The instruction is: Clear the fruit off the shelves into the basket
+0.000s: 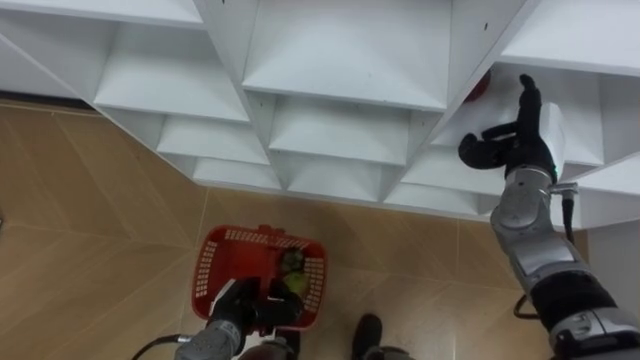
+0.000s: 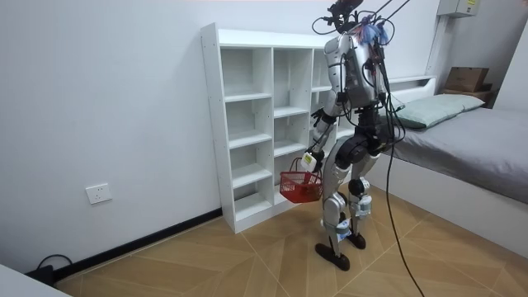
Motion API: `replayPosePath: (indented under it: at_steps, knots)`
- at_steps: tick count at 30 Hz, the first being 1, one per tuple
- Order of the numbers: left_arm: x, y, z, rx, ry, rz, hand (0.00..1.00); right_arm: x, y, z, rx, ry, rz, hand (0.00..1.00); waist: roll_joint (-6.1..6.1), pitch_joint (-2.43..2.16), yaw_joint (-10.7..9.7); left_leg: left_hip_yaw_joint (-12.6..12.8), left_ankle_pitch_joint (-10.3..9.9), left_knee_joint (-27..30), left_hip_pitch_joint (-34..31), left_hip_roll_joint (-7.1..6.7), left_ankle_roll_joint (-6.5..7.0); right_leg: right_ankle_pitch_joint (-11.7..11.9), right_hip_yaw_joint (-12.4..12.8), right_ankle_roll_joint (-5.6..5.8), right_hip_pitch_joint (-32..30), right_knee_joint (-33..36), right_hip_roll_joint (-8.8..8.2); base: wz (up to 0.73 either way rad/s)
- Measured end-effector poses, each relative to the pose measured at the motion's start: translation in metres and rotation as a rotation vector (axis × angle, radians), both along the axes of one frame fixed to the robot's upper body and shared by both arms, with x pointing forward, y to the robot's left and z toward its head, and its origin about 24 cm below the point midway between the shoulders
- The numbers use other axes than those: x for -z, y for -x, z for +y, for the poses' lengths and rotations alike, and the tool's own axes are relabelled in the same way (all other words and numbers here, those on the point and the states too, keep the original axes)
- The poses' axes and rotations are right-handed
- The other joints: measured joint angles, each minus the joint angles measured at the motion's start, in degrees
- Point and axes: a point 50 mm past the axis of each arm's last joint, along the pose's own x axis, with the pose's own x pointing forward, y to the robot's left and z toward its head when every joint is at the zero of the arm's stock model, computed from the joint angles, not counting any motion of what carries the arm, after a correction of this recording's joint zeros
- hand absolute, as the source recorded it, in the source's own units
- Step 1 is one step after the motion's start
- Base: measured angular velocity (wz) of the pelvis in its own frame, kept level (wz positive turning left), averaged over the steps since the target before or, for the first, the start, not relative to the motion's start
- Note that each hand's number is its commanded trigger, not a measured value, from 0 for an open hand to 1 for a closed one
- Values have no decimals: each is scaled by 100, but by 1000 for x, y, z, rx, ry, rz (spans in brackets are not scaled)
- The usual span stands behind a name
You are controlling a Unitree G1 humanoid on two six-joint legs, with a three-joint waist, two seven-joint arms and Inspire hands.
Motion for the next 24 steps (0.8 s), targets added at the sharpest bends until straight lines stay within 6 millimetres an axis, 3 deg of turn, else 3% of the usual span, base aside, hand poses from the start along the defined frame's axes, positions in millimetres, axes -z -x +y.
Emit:
replayPosePath:
  at_steps: [6, 24]
  knots:
    - [1, 1, 0, -2, 0, -2, 100, -6, -2, 3, -11, -5, -28, 0, -57, 23, 0, -10, 0, 0, 4, -5, 0, 0, -5, 0, 0, 9, -6, 0]
    - [7, 13, 0, -34, 32, 33, 100, -21, -5, 6, 19, -1, -122, 0, -88, 31, -99, -15, 54, 54, 3, -109, 87, -107, -189, 55, 28, 211, -219, 7]
